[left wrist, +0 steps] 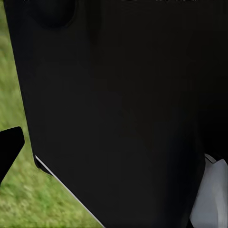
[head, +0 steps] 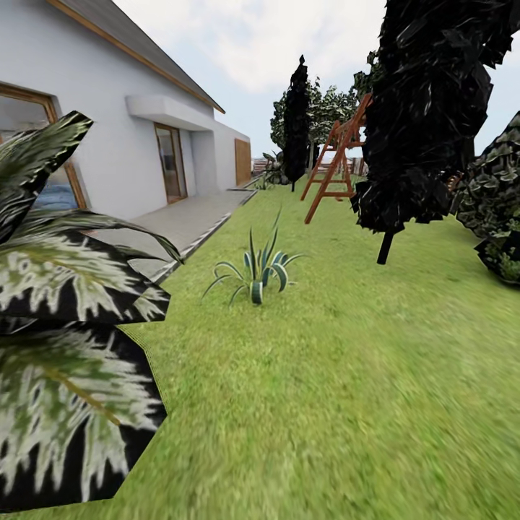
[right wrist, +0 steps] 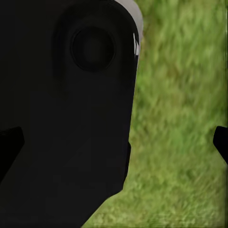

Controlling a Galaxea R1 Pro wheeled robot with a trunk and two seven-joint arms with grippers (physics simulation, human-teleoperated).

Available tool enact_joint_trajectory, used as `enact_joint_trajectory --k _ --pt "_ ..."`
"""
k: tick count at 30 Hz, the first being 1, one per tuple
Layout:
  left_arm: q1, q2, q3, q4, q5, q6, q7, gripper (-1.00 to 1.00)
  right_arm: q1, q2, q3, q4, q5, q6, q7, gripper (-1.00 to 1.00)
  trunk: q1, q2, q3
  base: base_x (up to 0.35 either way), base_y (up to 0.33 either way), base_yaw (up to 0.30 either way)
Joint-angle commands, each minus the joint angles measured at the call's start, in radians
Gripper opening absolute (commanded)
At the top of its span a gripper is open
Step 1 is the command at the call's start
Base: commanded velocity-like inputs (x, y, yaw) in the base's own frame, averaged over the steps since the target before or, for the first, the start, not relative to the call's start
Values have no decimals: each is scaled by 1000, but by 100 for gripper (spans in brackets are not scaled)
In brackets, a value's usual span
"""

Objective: Take the three Easter eggs out of the wicker basket on the lawn in the garden, then place them on the lawn next to a single tree (choose any tree) so that all three eggs are next to the same tree and none are left in the basket.

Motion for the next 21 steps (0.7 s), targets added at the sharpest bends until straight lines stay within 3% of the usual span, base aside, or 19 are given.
enact_joint_trajectory --k 1,9,16,21 --pt "1 0 0 -2 -1 0 1 100 -1 0 0 3 8 -1 0 100 1 0 -1 334 -134 0" --pt "1 0 0 -2 -1 0 1 100 -1 0 0 3 8 -1 0 100 1 0 -1 333 -134 -3" --pt "1 1 0 -2 -1 0 1 100 -1 0 0 4 8 -1 0 100 1 0 -1 333 -134 -241" --pt "1 1 0 -2 -1 0 1 100 -1 0 0 3 8 -1 0 100 1 0 -1 334 -134 -68"
